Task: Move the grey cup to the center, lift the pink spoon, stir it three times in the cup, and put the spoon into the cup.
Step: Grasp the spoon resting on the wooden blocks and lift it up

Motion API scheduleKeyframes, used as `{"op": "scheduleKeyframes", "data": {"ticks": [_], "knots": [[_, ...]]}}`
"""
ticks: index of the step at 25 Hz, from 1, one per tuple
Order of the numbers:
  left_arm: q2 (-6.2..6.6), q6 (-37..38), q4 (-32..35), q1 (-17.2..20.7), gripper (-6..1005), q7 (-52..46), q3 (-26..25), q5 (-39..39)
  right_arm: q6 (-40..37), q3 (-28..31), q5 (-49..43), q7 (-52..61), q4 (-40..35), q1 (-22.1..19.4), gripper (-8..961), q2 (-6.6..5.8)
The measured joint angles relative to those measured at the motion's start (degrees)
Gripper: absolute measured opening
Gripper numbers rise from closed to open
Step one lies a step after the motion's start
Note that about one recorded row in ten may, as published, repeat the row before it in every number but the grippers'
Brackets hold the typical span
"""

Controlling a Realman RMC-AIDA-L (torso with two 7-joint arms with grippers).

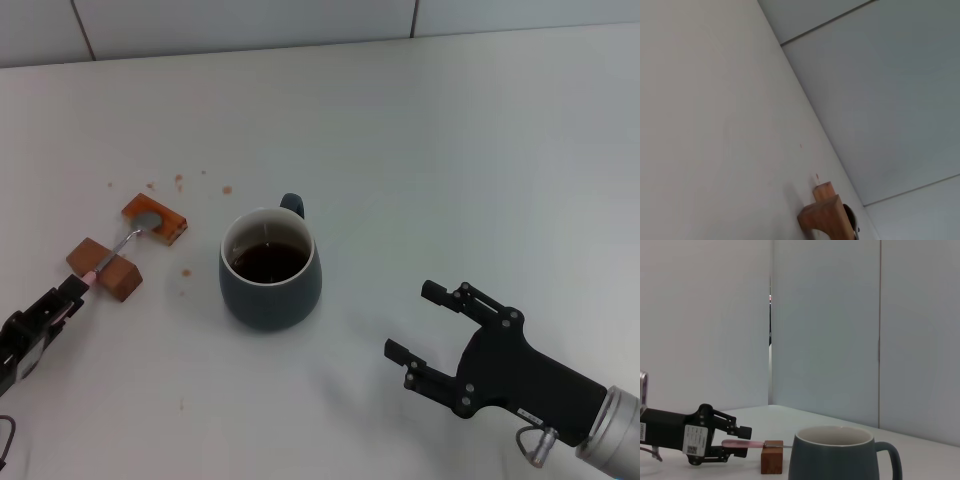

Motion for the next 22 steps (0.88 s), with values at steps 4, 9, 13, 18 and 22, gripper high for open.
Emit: {"op": "scheduleKeyframes", "data": {"ticks": [4, 9, 13, 18, 22], "knots": [[-0.01, -0.01, 0.00, -0.03, 356, -0.11, 0.00, 0.00, 0.00, 0.00, 0.00, -0.01, -0.15, -0.06, 758, 0.00], [-0.01, -0.02, -0.33, -0.11, 355, -0.20, 0.15, 0.00, 0.00, 0.00, 0.00, -0.01, -0.19, -0.06, 758, 0.00], [-0.01, -0.10, -0.72, -0.11, 355, -0.20, 0.17, 0.00, 0.00, 0.00, 0.00, -0.01, -0.20, -0.06, 758, 0.00], [-0.01, -0.11, -1.10, -0.21, 354, -0.20, 0.16, 0.00, 0.00, 0.00, 0.00, -0.01, -0.21, -0.02, 758, 0.00], [-0.01, -0.42, -1.33, -0.18, 354, -0.20, 0.02, 0.00, 0.00, 0.00, 0.00, -0.01, -0.21, -0.08, 759, 0.00]]}}
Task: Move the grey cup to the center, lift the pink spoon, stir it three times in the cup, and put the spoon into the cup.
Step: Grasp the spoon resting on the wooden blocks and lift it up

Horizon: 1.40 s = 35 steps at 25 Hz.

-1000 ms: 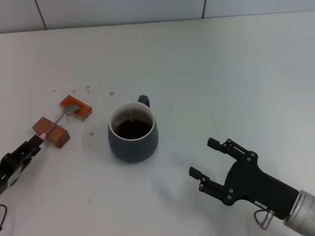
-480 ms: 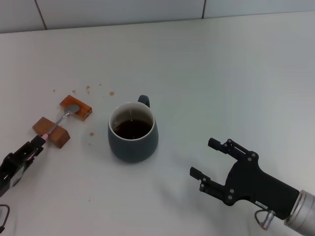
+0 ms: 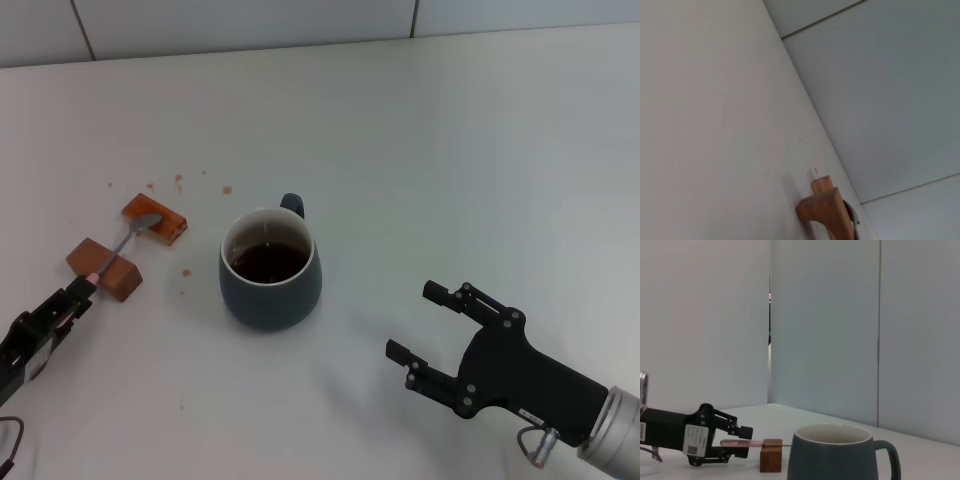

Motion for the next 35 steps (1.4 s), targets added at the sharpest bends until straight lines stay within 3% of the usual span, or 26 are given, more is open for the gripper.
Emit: {"op": "scheduleKeyframes", "data": {"ticks": [7, 13, 21, 29, 35], "knots": [[0.00, -0.48, -0.07, -0.13, 353, 0.03, 0.04, 0.00, 0.00, 0.00, 0.00, 0.00, 0.00, 0.01, 759, 0.00], [0.00, -1.07, -0.07, -0.17, 166, 0.11, 0.33, 0.00, 0.00, 0.00, 0.00, 0.02, 0.01, 0.02, 759, 0.00], [0.05, -0.26, 0.25, -0.45, 124, 0.66, 1.87, 0.01, 0.00, 0.00, 0.00, 0.07, -0.07, 0.06, 758, 0.00], [0.18, 2.09, 5.15, -2.73, 129, 0.75, 7.13, 0.03, 0.00, 0.00, 0.00, 0.11, -0.09, 0.27, 758, 0.00], [0.30, 3.63, 15.08, -4.63, 132, -1.42, 12.82, 0.03, 0.00, 0.00, 0.00, 0.14, -0.14, 0.33, 758, 0.00]]}}
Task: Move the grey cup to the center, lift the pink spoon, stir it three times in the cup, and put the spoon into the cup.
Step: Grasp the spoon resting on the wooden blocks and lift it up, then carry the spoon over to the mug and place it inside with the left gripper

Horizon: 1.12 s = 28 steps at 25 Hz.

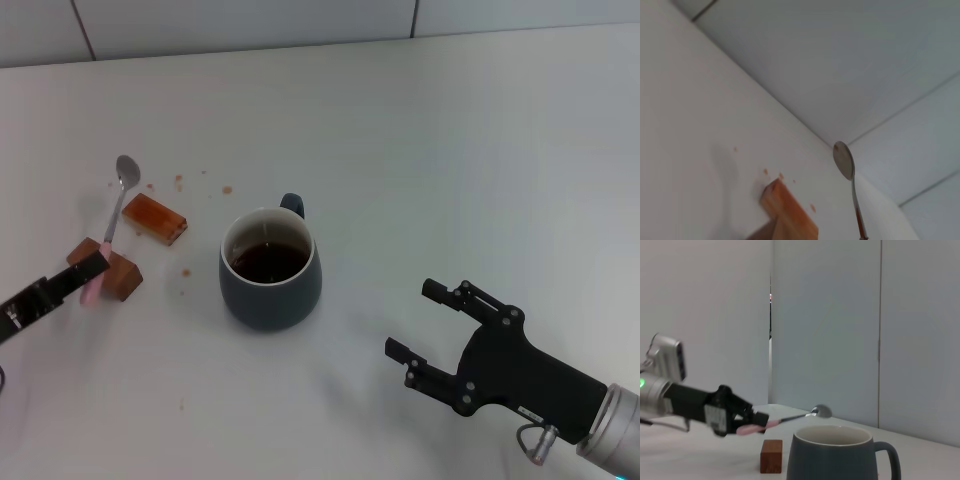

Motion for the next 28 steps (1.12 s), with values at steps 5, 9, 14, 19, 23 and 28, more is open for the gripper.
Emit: {"op": "scheduleKeyframes", "data": {"ticks": [5, 9, 14, 19, 23, 28], "knots": [[0.56, 0.84, 15.26, -1.80, 135, -4.80, 8.47, -0.01, 0.00, 0.02, 0.00, 0.00, -0.07, 0.25, 758, 0.00], [0.98, 2.80, 29.42, -2.66, 137, -9.26, 13.66, 0.74, 0.00, 0.31, 0.00, 0.06, -0.19, 0.31, 758, 0.00], [1.76, 7.30, 41.34, -5.79, 140, -12.77, 15.42, 5.79, 0.00, 0.39, 0.05, 0.10, -0.21, 0.50, 758, 0.00], [2.00, 12.41, 50.12, -9.10, 142, -14.22, 15.53, 11.01, 0.00, 0.49, 0.32, 0.51, -0.25, 0.99, 758, 0.00], [1.83, 15.21, 55.18, -11.07, 145, -15.15, 15.72, 14.03, 0.00, 0.54, 0.39, 0.98, -0.46, 1.44, 758, 0.00], [0.33, 20.75, 69.67, -15.79, 147, -18.44, 20.82, 24.36, 0.00, 0.67, 0.52, 1.03, -0.61, 1.75, 758, 0.00]]}}
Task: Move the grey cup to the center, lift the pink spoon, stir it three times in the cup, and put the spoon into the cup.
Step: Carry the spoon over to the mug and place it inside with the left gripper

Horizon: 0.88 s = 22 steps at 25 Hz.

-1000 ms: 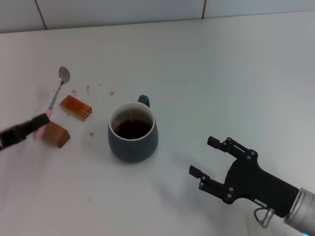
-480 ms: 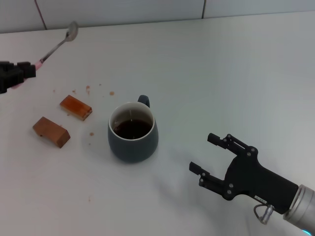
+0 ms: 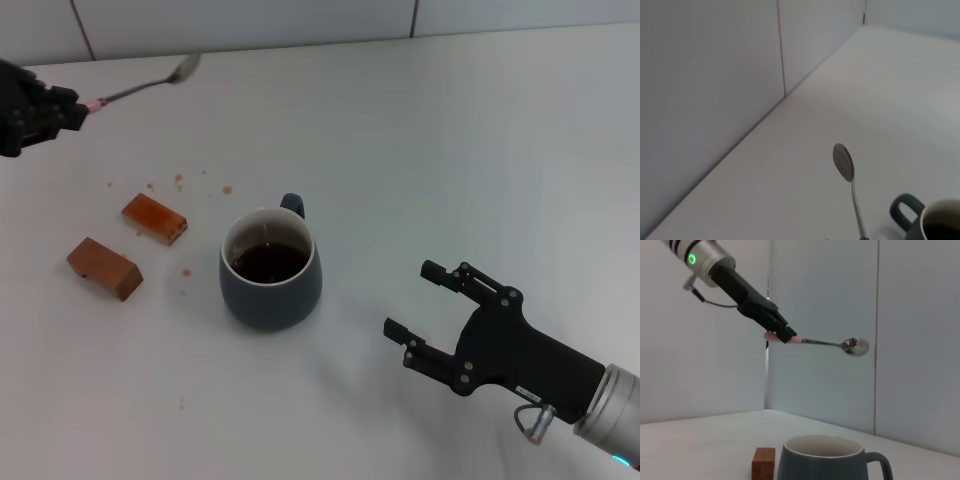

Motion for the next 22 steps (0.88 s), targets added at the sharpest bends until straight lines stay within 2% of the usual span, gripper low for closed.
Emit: {"op": "scheduleKeyframes", "data": {"ticks": [1, 2, 5, 9, 12, 18, 22], "knots": [[0.00, 0.00, 0.00, 0.00, 148, 0.00, 0.00, 0.00, 0.00, 0.06, 0.04, 0.02, -0.05, 0.03, 758, 0.00], [-0.57, 1.67, 5.59, -1.54, 148, -1.38, 5.05, 3.86, -0.01, 0.12, 0.06, 0.02, -0.08, 0.06, 759, 0.00], [-0.66, 2.83, 9.63, -2.73, 150, -2.68, 9.44, 5.98, 0.05, 0.46, 0.08, 0.03, -0.19, 0.09, 759, 0.00], [-0.65, 5.77, 14.18, -6.07, 152, -3.71, 11.98, 9.76, 0.56, 0.75, 0.10, 0.03, -0.39, -0.20, 759, 0.00], [-0.79, 8.00, 16.31, -8.14, 154, -3.73, 14.35, 13.05, 0.68, 0.82, 0.12, 0.03, -0.46, -0.40, 759, 0.01], [-1.14, 9.64, 18.41, -8.96, 157, -3.95, 26.84, 20.98, 0.71, 0.83, 0.19, 0.03, -0.54, -0.45, 759, 0.01], [-1.30, 9.93, 19.29, -9.93, 159, -4.77, 31.39, 23.19, 0.88, 0.82, 0.19, 0.03, -0.60, -0.48, 759, 0.00]]}}
